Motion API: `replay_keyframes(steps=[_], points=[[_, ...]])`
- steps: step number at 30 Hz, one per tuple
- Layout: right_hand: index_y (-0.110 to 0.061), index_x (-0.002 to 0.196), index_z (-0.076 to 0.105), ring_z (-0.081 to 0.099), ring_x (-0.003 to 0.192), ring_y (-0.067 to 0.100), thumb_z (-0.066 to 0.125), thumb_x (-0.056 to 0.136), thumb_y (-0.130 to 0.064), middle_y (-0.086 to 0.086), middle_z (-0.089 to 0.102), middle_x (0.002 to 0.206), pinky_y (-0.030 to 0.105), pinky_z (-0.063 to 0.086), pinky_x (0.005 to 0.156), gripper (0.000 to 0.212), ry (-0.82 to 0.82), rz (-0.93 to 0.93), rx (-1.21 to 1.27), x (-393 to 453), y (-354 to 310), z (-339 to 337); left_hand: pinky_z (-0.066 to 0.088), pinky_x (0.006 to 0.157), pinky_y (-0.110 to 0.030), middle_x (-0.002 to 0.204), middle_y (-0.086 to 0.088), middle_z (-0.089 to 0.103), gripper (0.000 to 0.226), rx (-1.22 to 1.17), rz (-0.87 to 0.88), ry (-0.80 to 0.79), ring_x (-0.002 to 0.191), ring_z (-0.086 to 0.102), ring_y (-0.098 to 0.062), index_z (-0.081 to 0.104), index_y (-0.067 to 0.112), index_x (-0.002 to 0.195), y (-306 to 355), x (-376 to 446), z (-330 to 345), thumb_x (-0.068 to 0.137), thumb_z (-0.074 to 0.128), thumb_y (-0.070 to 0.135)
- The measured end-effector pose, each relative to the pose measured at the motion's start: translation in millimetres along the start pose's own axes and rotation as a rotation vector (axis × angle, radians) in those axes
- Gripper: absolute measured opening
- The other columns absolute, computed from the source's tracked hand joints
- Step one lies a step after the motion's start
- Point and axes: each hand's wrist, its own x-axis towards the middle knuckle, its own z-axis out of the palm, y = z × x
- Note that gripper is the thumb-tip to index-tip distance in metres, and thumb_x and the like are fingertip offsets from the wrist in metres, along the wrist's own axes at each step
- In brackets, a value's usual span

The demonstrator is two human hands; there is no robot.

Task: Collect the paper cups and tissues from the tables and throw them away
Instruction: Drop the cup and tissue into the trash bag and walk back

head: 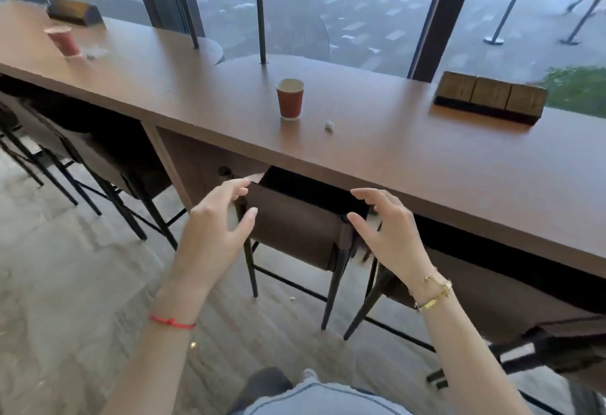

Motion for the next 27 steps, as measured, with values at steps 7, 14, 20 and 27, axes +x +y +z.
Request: replay_keyframes(steps=[7, 14, 20, 27], points=[[-0.026, 0.124, 0.055, 0.052, 0.11, 0.012, 0.065, 0.087, -0.028, -0.006, 0.057, 0.121, 0.025, 0.042, 0.094, 0.038, -0.004, -0.018, -0.063, 132.4, 23.1, 27.9, 0.039, 0.093, -0.017, 0.12, 0.006, 0.061, 0.054, -0.005, -0.039, 0.043, 0.111, 0.056, -0.007, 0.048, 0.022, 0.134, -33.1, 131.4, 32.4, 0.085, 0.07, 0.03], [-0.017, 0.125, 0.058, 0.051, 0.115, 0.02, 0.066, 0.087, -0.02, 0.001, 0.058, 0.123, 0.022, 0.036, 0.094, 0.039, 0.035, 0.058, -0.118, 232.6, 43.4, 62.4, 0.039, 0.107, -0.036, 0.14, -0.001, 0.047, 0.081, 0.011, -0.024, -0.06, 0.129, 0.044, -0.016, 0.032, 0.018, 0.146, -77.3, 246.9, 76.9, 0.08, 0.074, 0.038], [-0.016, 0.125, 0.057, 0.053, 0.108, 0.02, 0.056, 0.089, -0.011, 0.001, 0.058, 0.119, 0.031, 0.046, 0.092, 0.037, 0.07, 0.186, -0.105, 282.0, 50.6, 94.1, 0.039, 0.107, -0.04, 0.145, -0.002, 0.041, 0.099, -0.059, -0.01, -0.173, 0.133, 0.039, -0.018, 0.021, 0.016, 0.151, -101.2, 312.3, 107.6, 0.075, 0.076, 0.045], [-0.016, 0.109, 0.061, 0.055, 0.09, 0.016, 0.051, 0.084, 0.003, -0.002, 0.061, 0.092, 0.031, 0.048, 0.086, 0.033, 0.088, 0.244, -0.154, 299.4, 58.7, 113.4, 0.041, 0.102, -0.039, 0.136, 0.003, 0.047, 0.111, -0.16, 0.03, -0.277, 0.124, 0.047, -0.018, 0.018, 0.02, 0.15, -109.0, 346.6, 132.7, 0.065, 0.085, 0.042]])
